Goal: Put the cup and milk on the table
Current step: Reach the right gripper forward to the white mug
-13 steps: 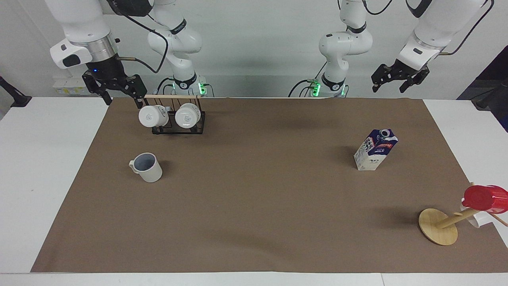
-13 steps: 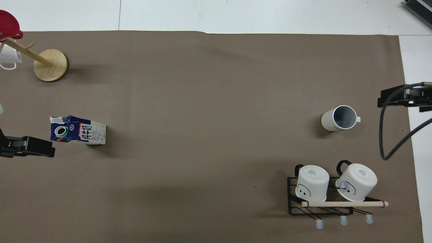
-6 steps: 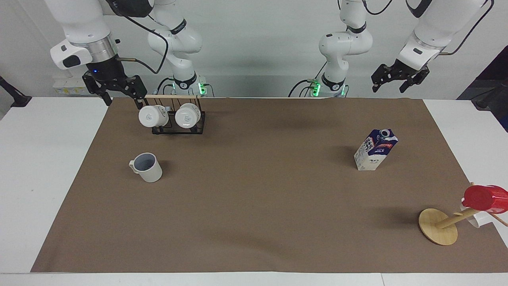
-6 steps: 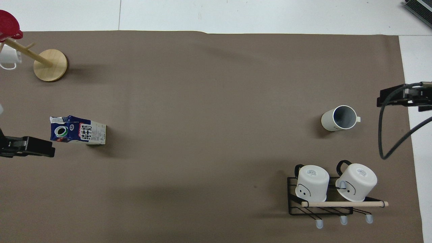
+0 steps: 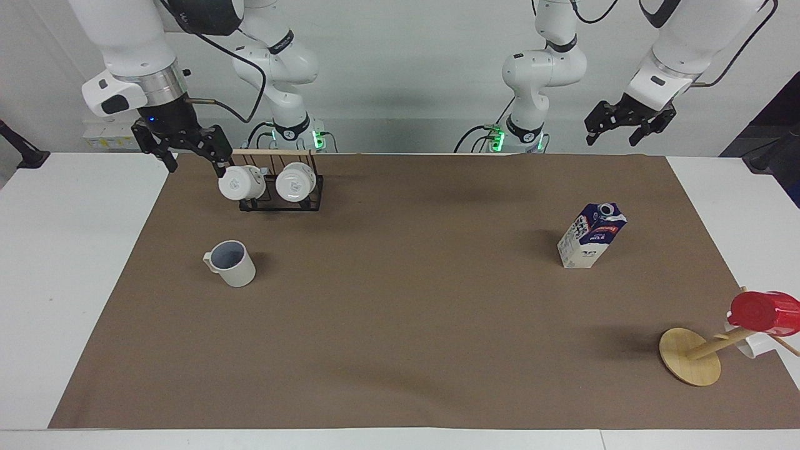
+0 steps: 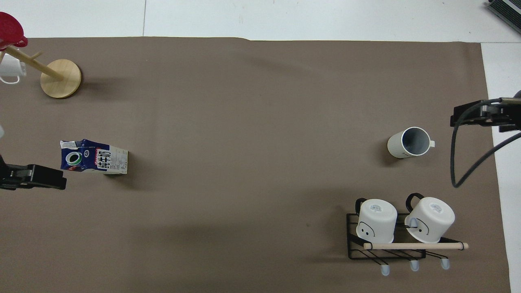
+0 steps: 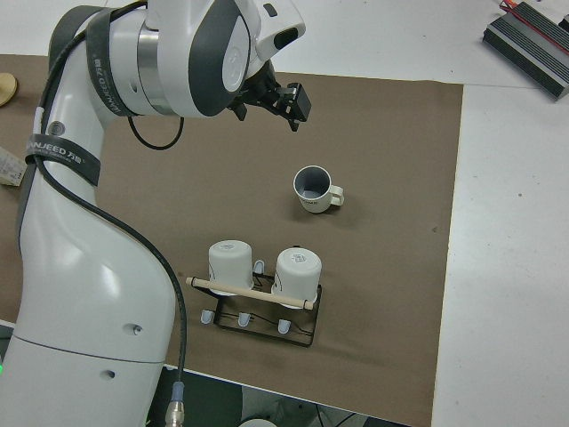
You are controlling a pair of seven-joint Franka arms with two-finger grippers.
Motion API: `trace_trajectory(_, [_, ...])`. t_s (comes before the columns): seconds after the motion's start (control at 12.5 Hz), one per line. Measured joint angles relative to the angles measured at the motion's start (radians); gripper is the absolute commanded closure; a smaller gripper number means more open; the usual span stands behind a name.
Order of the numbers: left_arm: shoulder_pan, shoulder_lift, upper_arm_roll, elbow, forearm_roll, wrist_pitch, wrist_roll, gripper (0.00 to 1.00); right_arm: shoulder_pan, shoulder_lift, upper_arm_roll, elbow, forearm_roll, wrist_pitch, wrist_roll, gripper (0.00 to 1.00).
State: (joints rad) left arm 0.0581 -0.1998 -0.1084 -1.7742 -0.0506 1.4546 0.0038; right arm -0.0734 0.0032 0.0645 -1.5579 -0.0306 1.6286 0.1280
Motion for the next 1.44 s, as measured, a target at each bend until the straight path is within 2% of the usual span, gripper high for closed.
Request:
trace_trajectory(0.48, [0.000, 0.000, 0.001, 0.000, 0.000, 0.000, 0.000, 0.00, -0.001, 0.010, -0.001, -0.094, 0.000, 0.095, 0.000, 0.00])
trace_trajectory(0.8, [0.000, 0.000, 0.001, 0.000, 0.000, 0.000, -0.001, 0.00, -0.001, 0.018, -0.001, -0.232, 0.000, 0.265, 0.000, 0.00])
trace_trajectory(0.96, [0.000, 0.000, 0.001, 0.000, 0.000, 0.000, -0.001, 0.00, -0.002, 0.025, -0.002, -0.291, 0.000, 0.309, 0.000, 0.00])
trace_trajectory(1.44, [0.000, 0.000, 0.001, 0.000, 0.000, 0.000, -0.001, 0.00, -0.005, 0.061, -0.002, -0.394, 0.000, 0.449, 0.000, 0.00])
